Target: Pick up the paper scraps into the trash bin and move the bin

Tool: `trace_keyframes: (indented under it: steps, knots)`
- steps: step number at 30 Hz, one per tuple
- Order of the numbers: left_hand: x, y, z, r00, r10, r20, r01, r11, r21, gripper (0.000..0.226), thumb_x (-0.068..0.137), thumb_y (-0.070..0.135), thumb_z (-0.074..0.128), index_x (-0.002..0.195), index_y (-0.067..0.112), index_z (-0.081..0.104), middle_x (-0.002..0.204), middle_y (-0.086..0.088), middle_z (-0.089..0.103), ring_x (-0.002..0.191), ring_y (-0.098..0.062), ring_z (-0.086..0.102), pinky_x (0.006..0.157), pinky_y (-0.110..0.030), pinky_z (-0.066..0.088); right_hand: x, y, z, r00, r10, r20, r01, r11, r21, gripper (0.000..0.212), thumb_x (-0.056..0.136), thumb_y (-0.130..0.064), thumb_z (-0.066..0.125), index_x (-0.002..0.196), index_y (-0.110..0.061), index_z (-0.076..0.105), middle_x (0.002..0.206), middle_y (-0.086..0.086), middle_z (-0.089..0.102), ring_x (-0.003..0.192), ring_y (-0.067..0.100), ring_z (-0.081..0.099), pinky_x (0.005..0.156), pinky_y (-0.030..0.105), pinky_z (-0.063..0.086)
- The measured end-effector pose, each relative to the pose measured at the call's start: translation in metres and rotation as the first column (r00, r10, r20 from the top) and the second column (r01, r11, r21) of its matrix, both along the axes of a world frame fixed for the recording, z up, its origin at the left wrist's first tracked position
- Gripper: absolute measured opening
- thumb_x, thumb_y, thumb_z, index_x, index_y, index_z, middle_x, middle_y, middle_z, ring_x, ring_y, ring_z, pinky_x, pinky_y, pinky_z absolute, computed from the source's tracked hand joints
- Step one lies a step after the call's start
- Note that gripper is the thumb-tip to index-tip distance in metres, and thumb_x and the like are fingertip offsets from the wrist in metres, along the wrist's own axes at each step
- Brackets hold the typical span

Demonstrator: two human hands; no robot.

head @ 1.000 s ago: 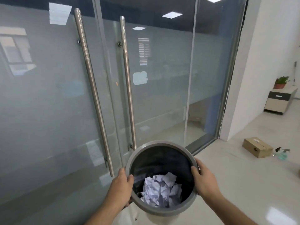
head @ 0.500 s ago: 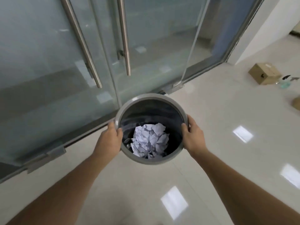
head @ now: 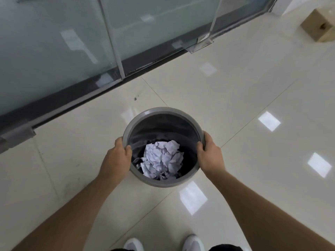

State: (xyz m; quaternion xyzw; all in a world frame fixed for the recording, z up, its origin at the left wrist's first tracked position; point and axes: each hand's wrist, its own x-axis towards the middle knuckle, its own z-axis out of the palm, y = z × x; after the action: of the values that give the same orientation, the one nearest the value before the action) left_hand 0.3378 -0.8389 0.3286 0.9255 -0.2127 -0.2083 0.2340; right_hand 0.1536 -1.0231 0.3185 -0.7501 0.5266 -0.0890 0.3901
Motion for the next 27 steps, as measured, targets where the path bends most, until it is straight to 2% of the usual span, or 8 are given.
trace_keyframes:
  steps: [3, 6, 9, 14, 18, 22, 27]
  knots:
    - [0.003, 0.001, -0.061, 1.0, -0.024, 0.001, 0.024, 1.0, -0.003, 0.034, 0.099, 0.026, 0.04, 0.128, 0.007, 0.044, 0.094, -0.026, 0.066, 0.073, -0.044, 0.065, 0.067, -0.053, 0.058, -0.002, 0.004, -0.06, 1.0, 0.001, -0.01, -0.001, 1.0, -0.014, 0.034, 0.091, -0.031, 0.036, 0.123, -0.037, 0.044, 0.088, 0.001, 0.067, 0.077, 0.023, 0.063, 0.07, 0.04, 0.055]
    - [0.006, -0.001, -0.104, 0.999, -0.033, 0.003, 0.033, 0.999, -0.025, 0.035, 0.099, 0.026, 0.038, 0.128, 0.008, 0.044, 0.096, -0.027, 0.066, 0.075, -0.045, 0.065, 0.071, -0.051, 0.057, -0.003, 0.002, -0.101, 0.999, 0.011, -0.036, -0.012, 1.0, -0.029, 0.033, 0.091, -0.03, 0.036, 0.123, -0.035, 0.042, 0.086, 0.004, 0.066, 0.073, 0.022, 0.062, 0.068, 0.043, 0.056]
    - [0.008, -0.006, -0.129, 0.998, -0.057, 0.014, 0.057, 0.997, -0.046, 0.034, 0.099, 0.028, 0.037, 0.126, 0.008, 0.044, 0.094, -0.026, 0.066, 0.074, -0.044, 0.065, 0.071, -0.051, 0.057, -0.003, -0.004, -0.129, 0.998, 0.034, -0.062, -0.037, 0.998, -0.047, 0.032, 0.094, -0.029, 0.036, 0.125, -0.031, 0.039, 0.088, 0.01, 0.067, 0.074, 0.028, 0.063, 0.069, 0.046, 0.056]
    - [0.009, -0.007, -0.151, 0.997, -0.07, 0.043, 0.072, 0.996, -0.047, 0.036, 0.1, 0.028, 0.037, 0.128, 0.007, 0.044, 0.096, -0.026, 0.067, 0.079, -0.042, 0.063, 0.07, -0.046, 0.054, -0.004, -0.004, -0.147, 0.997, 0.045, -0.061, -0.049, 0.997, -0.062, 0.03, 0.095, -0.03, 0.036, 0.125, -0.031, 0.037, 0.088, 0.012, 0.067, 0.074, 0.031, 0.063, 0.069, 0.048, 0.056]
    - [0.009, -0.007, -0.161, 0.995, -0.083, 0.055, 0.084, 0.996, -0.017, 0.037, 0.101, 0.028, 0.036, 0.13, 0.006, 0.042, 0.098, -0.026, 0.067, 0.084, -0.042, 0.063, 0.07, -0.044, 0.051, -0.004, -0.007, -0.156, 0.997, 0.052, -0.065, -0.055, 0.997, -0.056, 0.032, 0.096, -0.032, 0.035, 0.128, -0.031, 0.035, 0.085, 0.01, 0.066, 0.071, 0.029, 0.061, 0.065, 0.042, 0.053]
    - [0.01, -0.008, -0.172, 0.993, -0.1, 0.066, 0.101, 0.995, -0.021, 0.036, 0.101, 0.027, 0.036, 0.129, 0.006, 0.042, 0.096, -0.025, 0.068, 0.077, -0.038, 0.06, 0.068, -0.042, 0.049, -0.007, -0.001, -0.166, 0.996, 0.07, -0.05, -0.071, 0.997, -0.023, 0.035, 0.098, -0.033, 0.036, 0.133, -0.03, 0.031, 0.092, 0.011, 0.068, 0.078, 0.031, 0.062, 0.07, 0.043, 0.053]
    - [0.008, -0.009, -0.18, 0.996, -0.055, 0.073, 0.058, 0.998, -0.039, 0.036, 0.1, 0.027, 0.036, 0.13, 0.006, 0.042, 0.096, -0.029, 0.067, 0.084, -0.045, 0.063, 0.071, -0.046, 0.051, -0.004, 0.0, -0.174, 0.997, 0.063, -0.042, -0.064, 0.998, -0.017, 0.039, 0.098, -0.033, 0.037, 0.136, -0.03, 0.028, 0.092, 0.012, 0.068, 0.081, 0.034, 0.064, 0.073, 0.046, 0.054]
